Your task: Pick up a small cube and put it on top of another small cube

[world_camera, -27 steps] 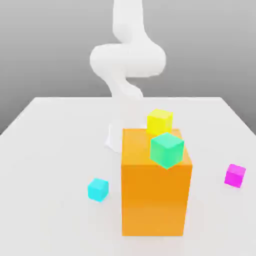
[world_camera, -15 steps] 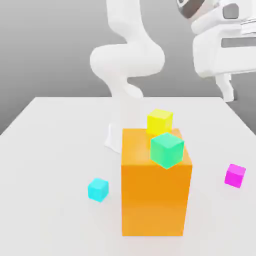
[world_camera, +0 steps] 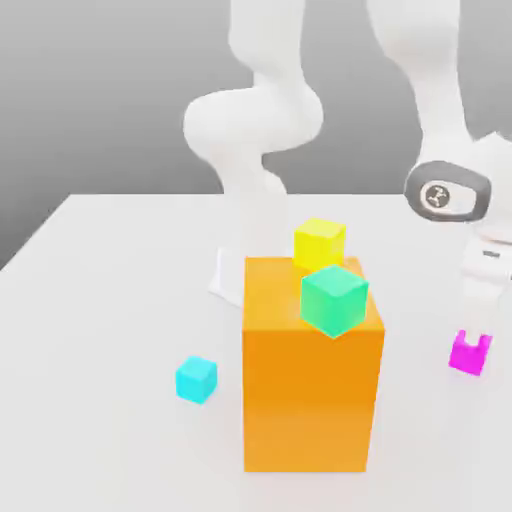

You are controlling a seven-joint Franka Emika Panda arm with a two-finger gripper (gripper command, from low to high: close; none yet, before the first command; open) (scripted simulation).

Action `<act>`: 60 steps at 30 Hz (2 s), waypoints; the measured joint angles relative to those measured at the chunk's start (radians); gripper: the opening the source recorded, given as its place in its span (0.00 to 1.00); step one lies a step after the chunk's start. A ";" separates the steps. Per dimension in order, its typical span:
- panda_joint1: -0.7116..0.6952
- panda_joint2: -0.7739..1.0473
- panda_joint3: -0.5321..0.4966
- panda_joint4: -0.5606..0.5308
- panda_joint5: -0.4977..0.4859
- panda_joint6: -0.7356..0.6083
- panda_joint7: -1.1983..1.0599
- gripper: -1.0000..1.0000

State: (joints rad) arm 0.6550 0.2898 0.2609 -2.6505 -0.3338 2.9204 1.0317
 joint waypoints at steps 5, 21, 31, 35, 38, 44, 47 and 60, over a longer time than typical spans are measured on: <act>0.055 0.058 -0.065 0.014 -0.049 0.046 0.039 0.00; -0.139 -0.083 0.016 0.143 0.191 -0.283 -0.237 0.00; -0.312 0.006 -0.142 0.464 0.171 -0.599 -0.432 0.00; -0.398 -0.027 -0.221 0.511 0.146 -0.684 -0.526 0.00; -0.464 -0.059 -0.283 0.536 0.125 -0.744 -0.598 0.00; -0.641 -0.201 -0.416 0.391 0.075 -0.724 -0.752 0.00; -0.794 -0.286 -0.473 0.268 0.044 -0.678 -0.858 0.00; -0.810 -0.537 -0.497 -0.231 0.095 -0.332 -1.054 0.00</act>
State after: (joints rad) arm -0.1550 -0.2474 -0.2364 -2.8818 -0.2385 2.5884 -0.0226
